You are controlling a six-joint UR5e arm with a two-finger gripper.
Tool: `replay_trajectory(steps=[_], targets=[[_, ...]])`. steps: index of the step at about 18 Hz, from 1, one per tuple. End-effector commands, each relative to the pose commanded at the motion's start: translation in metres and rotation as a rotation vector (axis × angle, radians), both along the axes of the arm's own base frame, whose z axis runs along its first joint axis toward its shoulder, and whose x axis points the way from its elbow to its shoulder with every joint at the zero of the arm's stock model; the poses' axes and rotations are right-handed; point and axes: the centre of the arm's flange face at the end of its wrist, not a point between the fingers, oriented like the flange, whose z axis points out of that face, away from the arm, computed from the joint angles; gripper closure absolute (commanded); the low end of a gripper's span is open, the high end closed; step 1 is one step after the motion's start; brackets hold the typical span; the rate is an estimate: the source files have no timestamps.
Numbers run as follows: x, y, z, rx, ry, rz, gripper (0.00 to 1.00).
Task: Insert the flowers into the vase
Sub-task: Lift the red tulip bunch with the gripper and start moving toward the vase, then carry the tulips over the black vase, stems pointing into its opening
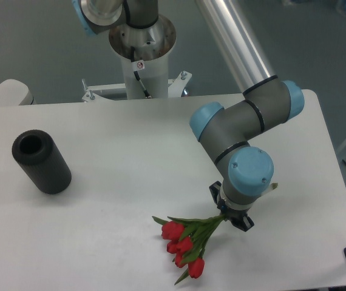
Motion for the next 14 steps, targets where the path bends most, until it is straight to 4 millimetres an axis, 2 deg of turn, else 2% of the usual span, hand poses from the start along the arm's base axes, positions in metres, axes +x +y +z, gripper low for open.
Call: replay_trajectory(steps=[5,9,14], targets=[[0.029,0.003,0.028,0.093,-0.050,0.027,1.00],[0.059,0.008,0.050,0.220,-0.146,0.056,1.00],[0.087,0.012,0.073,0.339,-0.245,0.064,1.00]])
